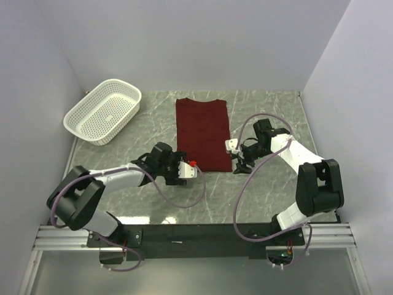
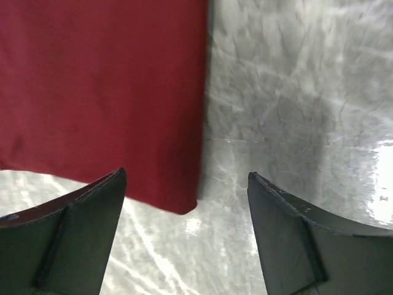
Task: Fold and stack the t-shirts
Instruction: Fold the tshirt
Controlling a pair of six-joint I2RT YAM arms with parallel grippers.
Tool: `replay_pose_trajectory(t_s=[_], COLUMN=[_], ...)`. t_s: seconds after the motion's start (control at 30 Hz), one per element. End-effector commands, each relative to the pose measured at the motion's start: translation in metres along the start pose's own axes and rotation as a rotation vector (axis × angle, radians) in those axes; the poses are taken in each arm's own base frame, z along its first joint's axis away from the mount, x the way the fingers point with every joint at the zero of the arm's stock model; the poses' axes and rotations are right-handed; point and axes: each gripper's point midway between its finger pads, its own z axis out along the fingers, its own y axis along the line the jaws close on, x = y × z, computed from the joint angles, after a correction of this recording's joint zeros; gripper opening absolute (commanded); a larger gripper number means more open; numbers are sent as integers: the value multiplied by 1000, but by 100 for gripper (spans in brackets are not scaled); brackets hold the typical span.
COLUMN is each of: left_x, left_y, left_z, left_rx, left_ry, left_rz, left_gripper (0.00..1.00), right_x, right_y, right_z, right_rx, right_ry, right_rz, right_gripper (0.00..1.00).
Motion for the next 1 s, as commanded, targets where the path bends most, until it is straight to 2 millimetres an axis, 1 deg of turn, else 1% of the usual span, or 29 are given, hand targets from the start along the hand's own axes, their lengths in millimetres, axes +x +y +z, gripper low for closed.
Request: replay_pose_trajectory(t_s=[0.0, 0.07, 0.1, 0.17, 0.27, 0.3, 0.37, 0.4, 0.43, 0.5, 0.53, 0.57, 0.67, 0.7, 0.77, 0.83, 0.87, 0.9, 0.93, 0.97], left_x=[-9, -2, -1, 3, 8, 9, 15, 17, 19, 23, 26, 26, 29, 30, 33, 33, 33, 34, 34, 33], left_y=[17, 14, 17, 17, 17, 18, 18, 20, 19, 19, 18, 19, 18, 18, 16, 16, 17, 17, 17, 17], left_z=[5, 7, 8, 10, 14, 15, 18, 18, 19, 21, 20, 21, 20, 21, 22, 23, 24, 24, 23, 23], left_rx=[-20, -18, -27, -24, -11, -11, -5, -7, -4, -3, -5, -9, -20, -21, -17, -13, -14, -17, -17, -19], left_ry=[-7, 12, 16, 25, 44, 47, 58, 63, 66, 75, 82, 79, 79, 80, 86, 85, 88, 92, 90, 87], left_rz=[46, 50, 47, 43, 40, 38, 26, 18, 16, 12, 7, 8, 3, 3, 0, -3, -3, -3, -4, -3], left_gripper=[84, 84, 83, 82, 77, 72, 66, 60, 57, 52, 50, 49, 40, 35, 31, 22, 20, 9, 4, 1], right_x=[-11, -11, -13, -12, -15, -14, -15, -12, -14, -11, -8, -10, -8, -8, -8, -6, -6, -5, -4, -3], right_y=[-10, -10, -11, -12, -12, -11, -9, -8, -6, -2, -6, -5, -5, -6, -7, -5, -5, -5, -4, -4], right_z=[-5, -3, -4, -3, 0, 1, 6, 8, 13, 19, 21, 23, 25, 24, 23, 23, 23, 23, 23, 23], right_rx=[52, 45, 44, 35, 28, 28, 16, 12, 2, -4, 16, 16, 26, 28, 36, 35, 37, 39, 37, 40], right_ry=[-23, -17, -19, -20, -19, -9, 2, 23, 33, 59, 80, 85, 95, 98, 103, 105, 107, 111, 114, 121], right_rz=[-51, -46, -46, -40, -47, -49, -63, -70, -89, -108, -124, -142, -145, -143, -148, -149, -153, -154, -157, -159], right_gripper=[70, 70, 70, 70, 70, 70, 70, 70, 70, 70, 70, 70, 70, 70, 70, 70, 70, 70, 70, 70])
